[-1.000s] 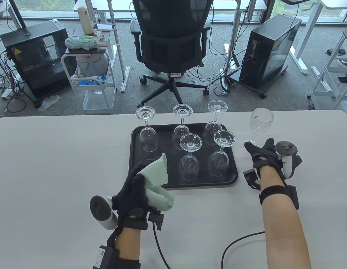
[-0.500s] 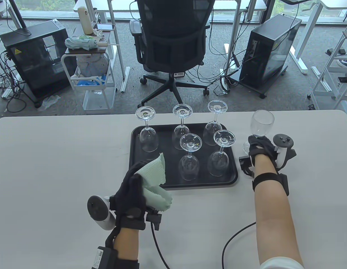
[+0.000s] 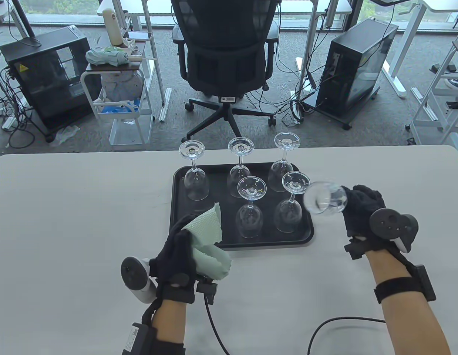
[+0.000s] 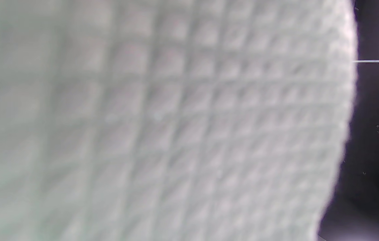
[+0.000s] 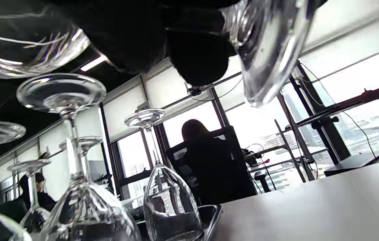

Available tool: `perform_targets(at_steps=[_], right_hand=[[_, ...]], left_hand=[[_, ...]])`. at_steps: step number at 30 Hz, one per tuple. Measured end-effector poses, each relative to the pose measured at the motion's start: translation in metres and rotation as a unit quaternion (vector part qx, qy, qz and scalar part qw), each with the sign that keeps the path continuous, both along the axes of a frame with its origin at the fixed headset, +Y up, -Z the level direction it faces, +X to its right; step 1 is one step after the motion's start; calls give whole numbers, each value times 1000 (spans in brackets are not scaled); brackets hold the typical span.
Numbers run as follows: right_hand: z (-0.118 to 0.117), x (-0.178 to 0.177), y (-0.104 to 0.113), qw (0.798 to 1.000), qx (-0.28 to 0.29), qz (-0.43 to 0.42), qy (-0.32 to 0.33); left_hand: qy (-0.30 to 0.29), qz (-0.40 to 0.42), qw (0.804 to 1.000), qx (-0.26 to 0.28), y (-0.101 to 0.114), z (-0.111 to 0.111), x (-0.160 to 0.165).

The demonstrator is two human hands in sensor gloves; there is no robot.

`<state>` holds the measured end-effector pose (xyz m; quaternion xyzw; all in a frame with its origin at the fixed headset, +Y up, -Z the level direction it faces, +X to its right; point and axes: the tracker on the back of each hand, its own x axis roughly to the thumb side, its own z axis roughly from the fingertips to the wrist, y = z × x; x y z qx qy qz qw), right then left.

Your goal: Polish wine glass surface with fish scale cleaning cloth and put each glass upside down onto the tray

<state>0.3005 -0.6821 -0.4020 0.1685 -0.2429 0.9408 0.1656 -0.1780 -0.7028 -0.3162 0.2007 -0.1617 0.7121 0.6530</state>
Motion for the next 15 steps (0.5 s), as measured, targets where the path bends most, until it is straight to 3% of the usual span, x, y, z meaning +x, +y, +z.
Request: perform_targets(at_steps=[4,11,15], right_hand=[[50,-71,18,987,45,154,17],[81,-178,30,993,14,115,-4],[95,-214,36,995,38,94,-19]], left_hand=[[-5,-11,1000,7,3,2,6],[-30,-38,999,5,7,6,19],[-67,-83,994,-17,0,3,29]])
